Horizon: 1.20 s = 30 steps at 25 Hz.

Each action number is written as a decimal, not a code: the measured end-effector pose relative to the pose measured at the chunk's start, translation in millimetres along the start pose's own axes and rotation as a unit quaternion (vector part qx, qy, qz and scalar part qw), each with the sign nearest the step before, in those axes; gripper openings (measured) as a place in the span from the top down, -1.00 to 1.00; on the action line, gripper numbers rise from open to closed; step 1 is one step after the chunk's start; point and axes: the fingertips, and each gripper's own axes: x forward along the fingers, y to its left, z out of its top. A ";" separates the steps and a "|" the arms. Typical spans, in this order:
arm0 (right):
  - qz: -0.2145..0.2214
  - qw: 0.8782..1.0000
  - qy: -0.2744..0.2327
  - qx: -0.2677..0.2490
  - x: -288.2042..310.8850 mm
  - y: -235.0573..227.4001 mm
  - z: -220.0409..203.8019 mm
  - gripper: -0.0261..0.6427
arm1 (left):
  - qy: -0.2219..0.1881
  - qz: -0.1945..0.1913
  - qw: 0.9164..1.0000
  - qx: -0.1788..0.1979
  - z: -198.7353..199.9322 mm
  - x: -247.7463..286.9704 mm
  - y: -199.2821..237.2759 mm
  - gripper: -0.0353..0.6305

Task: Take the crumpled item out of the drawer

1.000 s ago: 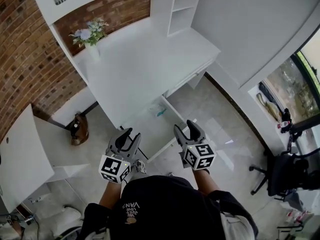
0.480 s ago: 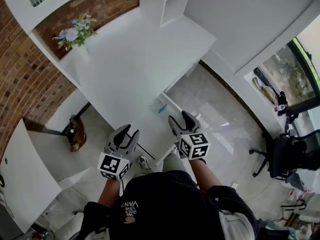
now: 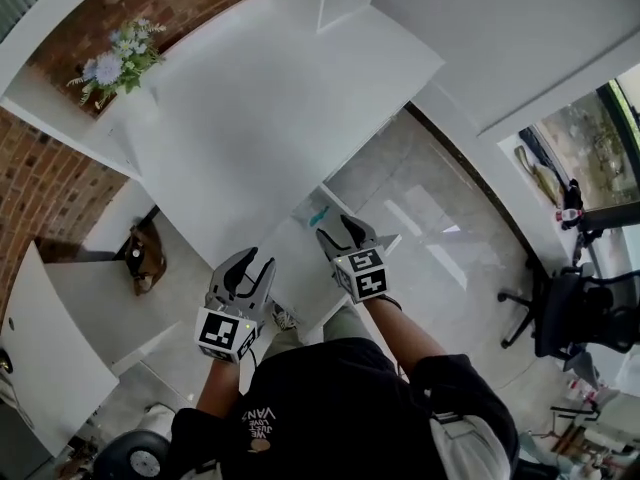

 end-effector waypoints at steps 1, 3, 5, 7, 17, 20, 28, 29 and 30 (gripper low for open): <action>0.003 1.000 0.012 0.001 9.7 -3.3 -5.6 0.25 | 0.004 0.000 1.000 -0.001 -1.5 4.5 0.0 0.54; 0.006 0.999 0.030 0.019 29.2 -7.3 -15.2 0.25 | 0.013 0.002 1.000 -0.006 -7.6 11.0 1.3 0.54; 0.000 0.998 0.043 0.052 48.7 -11.9 -25.4 0.25 | 0.021 0.004 1.000 -0.011 -15.4 15.4 2.4 0.54; -0.009 0.995 0.058 0.080 67.4 -16.3 -38.4 0.25 | 0.029 0.006 0.999 -0.020 -23.4 19.0 2.3 0.54; -0.038 0.975 0.145 0.161 138.8 -33.9 -118.2 0.28 | 0.048 0.019 0.998 -0.041 -48.1 19.0 8.5 0.54; -0.045 0.968 0.164 0.187 154.3 -35.2 -138.9 0.28 | 0.060 0.027 0.997 -0.049 -59.2 11.2 14.5 0.54; -0.079 0.946 0.162 0.270 180.1 -55.2 -164.6 0.33 | 0.099 0.035 0.992 -0.076 -96.1 -7.2 16.9 0.54; -0.082 0.944 0.163 0.275 182.4 -57.3 -166.5 0.33 | 0.098 0.034 0.992 -0.077 -97.8 -8.8 16.7 0.54; -0.085 0.943 0.163 0.278 184.4 -58.4 -168.4 0.34 | 0.097 0.034 0.992 -0.076 -98.8 -10.4 16.5 0.54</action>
